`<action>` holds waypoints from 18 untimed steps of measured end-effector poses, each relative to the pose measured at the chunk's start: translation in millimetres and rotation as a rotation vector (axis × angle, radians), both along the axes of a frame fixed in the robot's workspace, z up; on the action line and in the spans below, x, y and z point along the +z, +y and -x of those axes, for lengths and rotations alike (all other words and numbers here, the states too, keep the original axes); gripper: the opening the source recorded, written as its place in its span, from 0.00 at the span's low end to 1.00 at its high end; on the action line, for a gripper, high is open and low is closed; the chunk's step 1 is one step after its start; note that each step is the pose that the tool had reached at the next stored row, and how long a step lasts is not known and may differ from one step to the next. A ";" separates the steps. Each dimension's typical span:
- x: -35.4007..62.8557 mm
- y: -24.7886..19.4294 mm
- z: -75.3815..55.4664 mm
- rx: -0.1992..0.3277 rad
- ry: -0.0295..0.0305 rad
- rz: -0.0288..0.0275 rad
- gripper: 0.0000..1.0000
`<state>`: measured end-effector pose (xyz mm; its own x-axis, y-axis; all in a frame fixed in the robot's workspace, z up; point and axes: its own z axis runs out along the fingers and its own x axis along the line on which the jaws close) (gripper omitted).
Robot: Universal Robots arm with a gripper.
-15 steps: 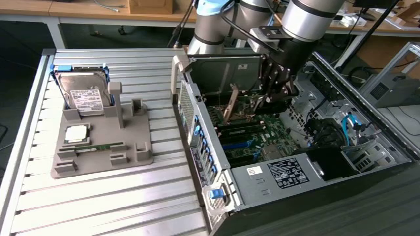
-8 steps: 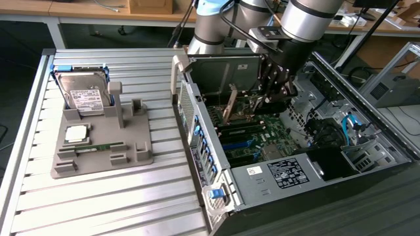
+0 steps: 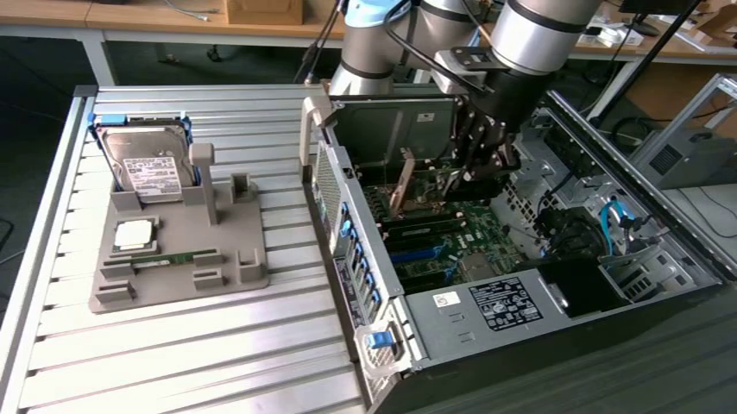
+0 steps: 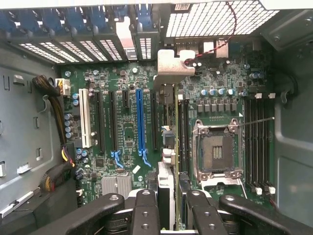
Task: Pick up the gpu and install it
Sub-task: 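Insert the gpu into the slot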
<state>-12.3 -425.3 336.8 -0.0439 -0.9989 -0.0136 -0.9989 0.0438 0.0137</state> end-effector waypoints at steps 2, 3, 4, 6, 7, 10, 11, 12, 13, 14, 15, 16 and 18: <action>-0.2 0.0 0.4 0.000 0.0000 0.0000 0.27; -0.3 0.0 0.6 0.000 0.0000 0.0000 0.27; -0.5 0.0 0.7 0.000 0.0000 0.0000 0.27; -0.6 0.0 1.0 0.000 0.0000 0.0001 0.27; -0.8 0.0 1.2 0.000 0.0000 0.0000 0.27; -1.1 0.0 1.6 0.000 0.0000 0.0000 0.27; -1.2 0.0 1.8 0.000 0.0000 0.0000 0.27; -1.3 0.0 2.0 0.000 0.0000 0.0001 0.27; -1.5 0.0 2.1 0.000 0.0000 -0.0001 0.27; -1.6 0.0 2.3 0.000 0.0000 0.0000 0.27; -1.8 0.0 2.6 0.000 0.0000 0.0000 0.27; -1.9 0.0 2.8 0.000 0.0000 0.0000 0.27; -2.3 0.0 3.5 0.000 0.0000 -0.0001 0.27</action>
<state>-15.8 -425.3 334.5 -0.0440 -0.9989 -0.0137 -0.9989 0.0438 0.0137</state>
